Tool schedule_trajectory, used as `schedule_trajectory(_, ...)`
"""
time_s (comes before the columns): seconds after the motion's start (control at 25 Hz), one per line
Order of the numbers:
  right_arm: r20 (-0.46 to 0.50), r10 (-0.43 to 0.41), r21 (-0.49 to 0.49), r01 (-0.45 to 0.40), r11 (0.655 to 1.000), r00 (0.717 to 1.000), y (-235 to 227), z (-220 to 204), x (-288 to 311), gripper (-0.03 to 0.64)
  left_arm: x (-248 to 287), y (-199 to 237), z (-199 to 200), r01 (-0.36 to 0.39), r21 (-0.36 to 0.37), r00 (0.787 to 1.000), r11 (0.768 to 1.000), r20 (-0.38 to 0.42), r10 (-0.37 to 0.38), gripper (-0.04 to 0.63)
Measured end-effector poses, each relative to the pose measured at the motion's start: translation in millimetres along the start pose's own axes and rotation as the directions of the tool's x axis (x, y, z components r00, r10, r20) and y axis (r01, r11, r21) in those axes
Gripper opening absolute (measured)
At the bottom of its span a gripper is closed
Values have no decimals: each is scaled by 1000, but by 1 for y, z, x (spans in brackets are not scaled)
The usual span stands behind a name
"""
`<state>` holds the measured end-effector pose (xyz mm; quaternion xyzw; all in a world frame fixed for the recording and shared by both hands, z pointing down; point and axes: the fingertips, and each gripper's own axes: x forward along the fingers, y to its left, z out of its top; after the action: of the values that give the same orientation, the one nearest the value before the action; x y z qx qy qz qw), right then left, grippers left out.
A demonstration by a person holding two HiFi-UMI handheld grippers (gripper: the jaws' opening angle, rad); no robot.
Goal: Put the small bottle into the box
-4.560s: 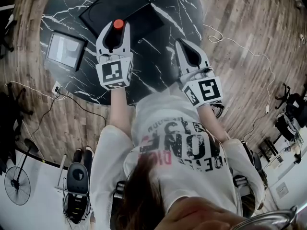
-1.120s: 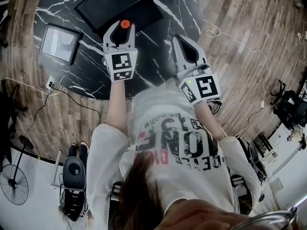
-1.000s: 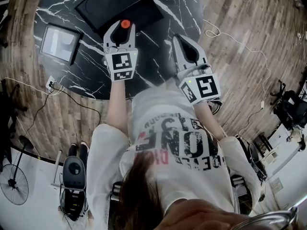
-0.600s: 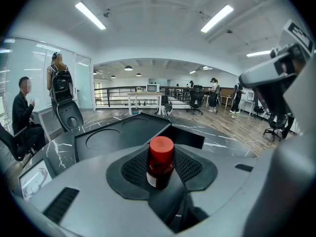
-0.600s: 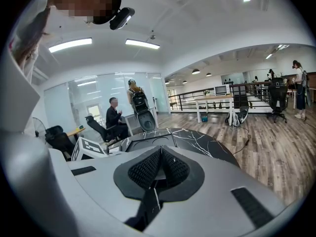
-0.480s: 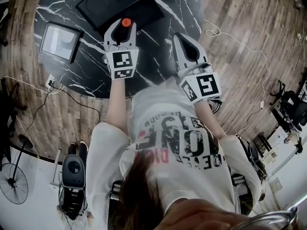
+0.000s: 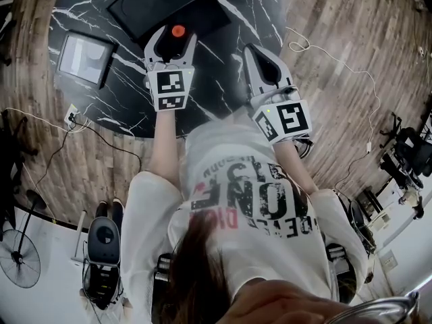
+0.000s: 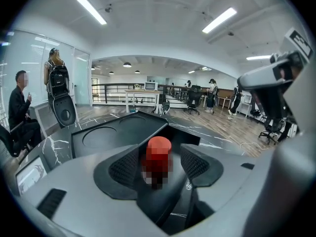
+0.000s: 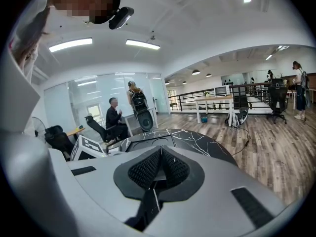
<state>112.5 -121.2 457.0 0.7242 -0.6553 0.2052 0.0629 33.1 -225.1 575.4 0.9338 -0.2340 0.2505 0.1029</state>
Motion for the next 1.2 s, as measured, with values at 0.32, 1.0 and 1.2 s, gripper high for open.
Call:
schedule_trajectory(0.32,2,5,0,-5,1000,1000,3,1,-1,2,-2,-4,5,19,-6,1000,1000,-3,-19,262)
schedule_trajectory(1.0,27,18,-16,-17,1000,999,8,10,-9,2,-18,1,31,-19,11,999,1000,32,19,256)
schedule_trajectory(1.2,38,29,-26,-28,999,999,13,13,-12,2,-32,5,49,-52,7,994,999,93,51,202)
